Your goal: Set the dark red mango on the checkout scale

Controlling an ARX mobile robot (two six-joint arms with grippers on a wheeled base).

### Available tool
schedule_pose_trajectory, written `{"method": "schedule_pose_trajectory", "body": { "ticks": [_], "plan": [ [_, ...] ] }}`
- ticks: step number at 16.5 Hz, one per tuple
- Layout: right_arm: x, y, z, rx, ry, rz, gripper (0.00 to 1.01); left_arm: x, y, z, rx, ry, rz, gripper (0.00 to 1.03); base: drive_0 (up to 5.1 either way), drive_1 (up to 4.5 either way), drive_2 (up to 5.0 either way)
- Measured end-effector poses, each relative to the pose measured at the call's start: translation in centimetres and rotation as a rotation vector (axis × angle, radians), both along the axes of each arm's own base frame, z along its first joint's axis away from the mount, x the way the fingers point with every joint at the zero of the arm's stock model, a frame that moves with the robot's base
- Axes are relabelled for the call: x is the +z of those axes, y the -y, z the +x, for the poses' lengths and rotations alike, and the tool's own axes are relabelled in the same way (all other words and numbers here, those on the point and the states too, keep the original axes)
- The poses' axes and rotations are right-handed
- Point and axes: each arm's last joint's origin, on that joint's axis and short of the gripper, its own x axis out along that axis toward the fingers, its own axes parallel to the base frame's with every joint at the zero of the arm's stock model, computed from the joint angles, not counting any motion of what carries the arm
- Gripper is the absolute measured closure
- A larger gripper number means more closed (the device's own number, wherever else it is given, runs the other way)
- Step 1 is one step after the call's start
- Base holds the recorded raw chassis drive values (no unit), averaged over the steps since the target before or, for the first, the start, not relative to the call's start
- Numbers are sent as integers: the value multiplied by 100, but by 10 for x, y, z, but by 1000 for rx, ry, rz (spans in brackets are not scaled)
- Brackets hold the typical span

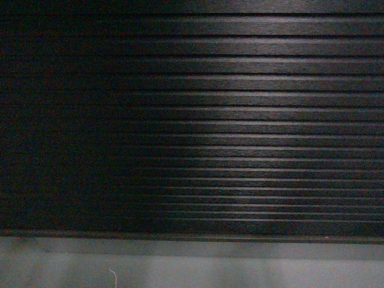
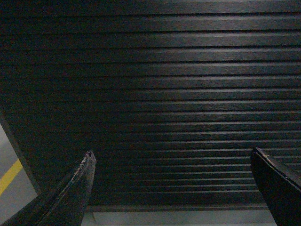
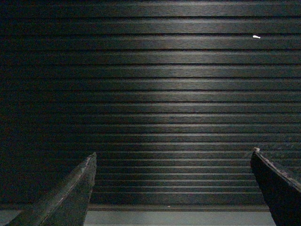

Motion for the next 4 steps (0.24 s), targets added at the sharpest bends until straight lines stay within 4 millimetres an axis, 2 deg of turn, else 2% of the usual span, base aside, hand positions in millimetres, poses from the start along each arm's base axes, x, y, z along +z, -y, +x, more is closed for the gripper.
{"method": "schedule_pose_trajectory", "body": {
  "ticks": [4],
  "plan": [
    [0, 0, 0, 0, 0, 0, 3, 0, 0, 0, 0, 0, 0, 5, 0, 0, 0]
  ]
}}
